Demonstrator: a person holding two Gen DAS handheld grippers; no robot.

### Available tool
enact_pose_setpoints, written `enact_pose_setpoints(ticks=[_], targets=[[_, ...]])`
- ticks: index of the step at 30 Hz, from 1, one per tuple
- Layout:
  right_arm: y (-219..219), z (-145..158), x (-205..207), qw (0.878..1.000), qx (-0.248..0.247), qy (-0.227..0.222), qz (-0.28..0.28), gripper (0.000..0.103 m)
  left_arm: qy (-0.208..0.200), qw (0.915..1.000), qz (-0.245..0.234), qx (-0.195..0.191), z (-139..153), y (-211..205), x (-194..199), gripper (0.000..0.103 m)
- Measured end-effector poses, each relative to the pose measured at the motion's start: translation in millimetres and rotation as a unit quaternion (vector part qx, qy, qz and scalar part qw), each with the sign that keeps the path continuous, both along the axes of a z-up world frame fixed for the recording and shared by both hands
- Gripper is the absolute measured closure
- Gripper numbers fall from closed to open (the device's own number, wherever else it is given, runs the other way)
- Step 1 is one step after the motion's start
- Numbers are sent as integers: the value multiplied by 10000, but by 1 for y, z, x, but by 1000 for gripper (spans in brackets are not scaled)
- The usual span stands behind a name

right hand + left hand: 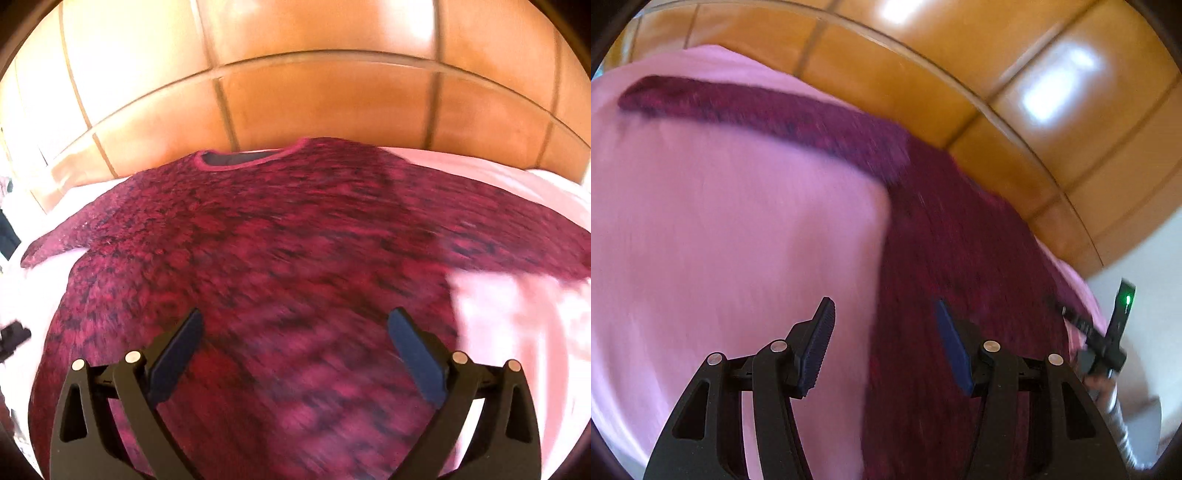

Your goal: Fold small clothes

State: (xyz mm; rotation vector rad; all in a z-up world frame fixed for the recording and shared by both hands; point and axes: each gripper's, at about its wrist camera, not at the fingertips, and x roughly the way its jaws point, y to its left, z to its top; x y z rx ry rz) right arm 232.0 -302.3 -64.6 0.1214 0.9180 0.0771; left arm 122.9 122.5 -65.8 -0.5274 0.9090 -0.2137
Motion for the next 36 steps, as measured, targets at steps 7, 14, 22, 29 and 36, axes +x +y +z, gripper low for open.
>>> enact_pose_setpoints(ticks=[7,14,22,29,36], targets=[[-26,-6,-65,9992,-125,361,153,19,105,9980,-554,-273,-8,-21,-45,48],[-29,-14,-115,9976,-5,656,219,25,79,9965,-820,-104,-4,-41,-58,48],[-28,-10,-148,9935,270,938,590,49,212,9958,-887,-117,-14,-42,-64,48],[-21,10,-159,9935,354,808,721,87,212,9961,-861,11,-18,-38,-65,96],[-30,-2,-177,9886,167,1213,882,89,447,9940,-978,191,-26,-34,-74,97]])
